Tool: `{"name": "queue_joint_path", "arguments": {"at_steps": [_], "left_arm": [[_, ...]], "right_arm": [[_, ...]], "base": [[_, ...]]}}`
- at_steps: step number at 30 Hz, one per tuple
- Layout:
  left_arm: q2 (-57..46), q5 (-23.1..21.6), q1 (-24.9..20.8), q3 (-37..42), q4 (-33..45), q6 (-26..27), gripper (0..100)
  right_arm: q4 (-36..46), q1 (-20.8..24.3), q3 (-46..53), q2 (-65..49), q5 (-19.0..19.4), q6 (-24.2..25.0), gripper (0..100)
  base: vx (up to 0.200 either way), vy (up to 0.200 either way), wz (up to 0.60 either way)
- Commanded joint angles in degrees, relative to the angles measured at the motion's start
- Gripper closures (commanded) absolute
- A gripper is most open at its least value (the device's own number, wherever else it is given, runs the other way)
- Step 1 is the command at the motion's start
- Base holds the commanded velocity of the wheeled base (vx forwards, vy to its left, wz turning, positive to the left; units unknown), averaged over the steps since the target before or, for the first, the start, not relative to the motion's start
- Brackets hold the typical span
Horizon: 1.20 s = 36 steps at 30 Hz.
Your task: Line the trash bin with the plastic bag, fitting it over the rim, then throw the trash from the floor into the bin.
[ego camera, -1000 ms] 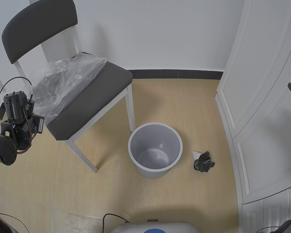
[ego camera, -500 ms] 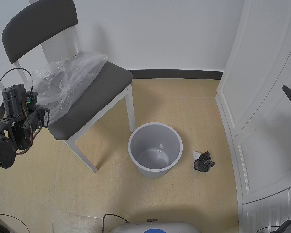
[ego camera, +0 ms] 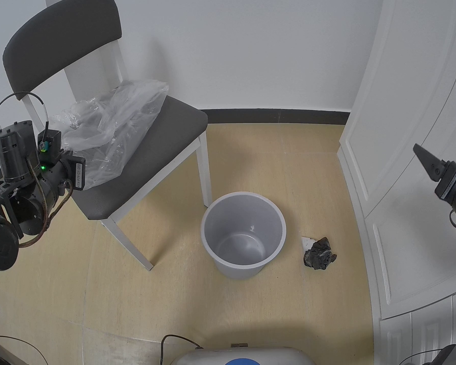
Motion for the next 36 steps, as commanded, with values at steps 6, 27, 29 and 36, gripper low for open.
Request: {"name": "queue_joint_path", "arguments": {"at_steps": [6,27,29,36], "left_arm": [[-2.68,-0.01,-6.62,-3.0,0.92,-3.57,100],[-5.85,-0.1,-22.44,-5.99,4.0,-10.78,100],[-5.94,-0.1,-23.05,-6.6,4.88,-11.57,100],[-7.43,-0.63,-26.39,-12.67,13.93,-16.66,100]], "right_arm": [[-0.11,3.92,0.64,3.93,-1.88,0.23,0],[-0.11,7.17,1.25,4.89,-1.88,0.23,0],[-0.11,7.26,1.43,4.89,-1.88,0.23,0],[-3.98,9.19,3.8,7.44,-1.97,-0.12,0]], "base": [[0.0,0.0,0.0],[0.0,0.0,0.0],[0.0,0.0,0.0],[0.0,0.0,0.0]]}}
